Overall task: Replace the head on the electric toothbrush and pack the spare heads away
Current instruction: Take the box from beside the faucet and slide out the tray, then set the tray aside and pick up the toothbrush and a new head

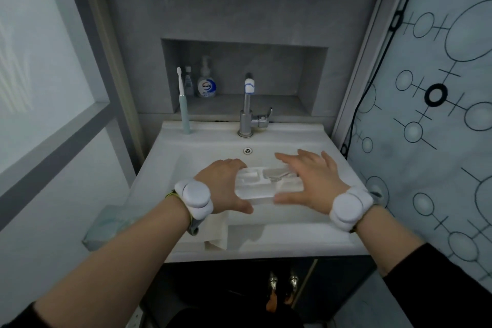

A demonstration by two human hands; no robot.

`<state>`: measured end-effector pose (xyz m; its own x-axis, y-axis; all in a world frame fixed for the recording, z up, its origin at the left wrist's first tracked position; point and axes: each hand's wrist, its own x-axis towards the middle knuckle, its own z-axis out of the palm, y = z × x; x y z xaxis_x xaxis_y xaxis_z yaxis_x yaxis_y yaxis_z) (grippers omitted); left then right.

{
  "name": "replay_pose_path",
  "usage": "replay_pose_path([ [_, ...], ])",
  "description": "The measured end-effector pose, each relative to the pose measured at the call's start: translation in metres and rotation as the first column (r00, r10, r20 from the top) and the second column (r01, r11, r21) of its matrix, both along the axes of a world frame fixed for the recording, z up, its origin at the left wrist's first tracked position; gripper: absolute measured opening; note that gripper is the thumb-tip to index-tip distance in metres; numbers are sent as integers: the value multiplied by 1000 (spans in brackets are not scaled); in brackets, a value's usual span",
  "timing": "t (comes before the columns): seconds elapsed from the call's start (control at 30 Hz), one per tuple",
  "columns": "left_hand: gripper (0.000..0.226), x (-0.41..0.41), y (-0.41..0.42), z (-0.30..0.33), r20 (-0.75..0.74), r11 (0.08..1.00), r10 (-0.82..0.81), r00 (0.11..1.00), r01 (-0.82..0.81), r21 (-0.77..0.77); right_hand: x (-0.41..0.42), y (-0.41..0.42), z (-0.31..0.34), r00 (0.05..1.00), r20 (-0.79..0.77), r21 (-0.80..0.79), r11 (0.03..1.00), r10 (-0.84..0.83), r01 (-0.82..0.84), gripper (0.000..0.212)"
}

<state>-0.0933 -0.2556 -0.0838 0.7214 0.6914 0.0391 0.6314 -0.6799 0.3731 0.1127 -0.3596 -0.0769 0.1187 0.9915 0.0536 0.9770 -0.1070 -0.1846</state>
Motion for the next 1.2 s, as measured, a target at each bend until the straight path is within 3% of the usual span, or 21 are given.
replay_pose_path([
  [0.1, 87, 8, -1, 1, -14, 999, -45, 999, 44, -27, -3, 3, 3, 974, 194, -101, 990, 119, -101, 110],
  [0.27, 103, 16, -2, 0, -107, 995, -92, 990, 88, -43, 12, 7, -4, 991, 74, -118, 987, 115, -106, 97],
  [0.37, 111, 12, 2, -4, -42, 997, -55, 998, 53, -54, 25, 5, -14, 998, 56, -93, 996, -13, 18, 90],
  [0.5, 111, 12, 17, -8, 82, 998, -3, 997, 8, -64, 58, 2, -33, 944, -30, -22, 945, -328, 327, 82],
  [0.6, 91, 16, 17, -8, 66, 986, -35, 997, 45, -160, 79, -3, -48, 858, -19, -16, 858, -513, 513, 82],
  [0.7, 63, 23, 15, -10, 30, 984, -74, 997, 77, -157, 95, -7, -58, 741, 38, -24, 741, -670, 671, 84],
  [0.83, 57, 31, 14, -15, -17, 989, -65, 998, 62, -136, 107, -12, -69, 631, 98, -33, 631, -770, 775, 86],
  [1.1, 54, 32, 16, -17, -22, 989, -58, 998, 55, -137, 105, -11, -75, 613, 206, -103, 606, -763, 789, 98],
  [1.2, 53, 25, 22, -16, -5, 989, -42, 999, 41, -143, 98, -7, -67, 617, 240, -50, 626, -749, 779, 105],
])
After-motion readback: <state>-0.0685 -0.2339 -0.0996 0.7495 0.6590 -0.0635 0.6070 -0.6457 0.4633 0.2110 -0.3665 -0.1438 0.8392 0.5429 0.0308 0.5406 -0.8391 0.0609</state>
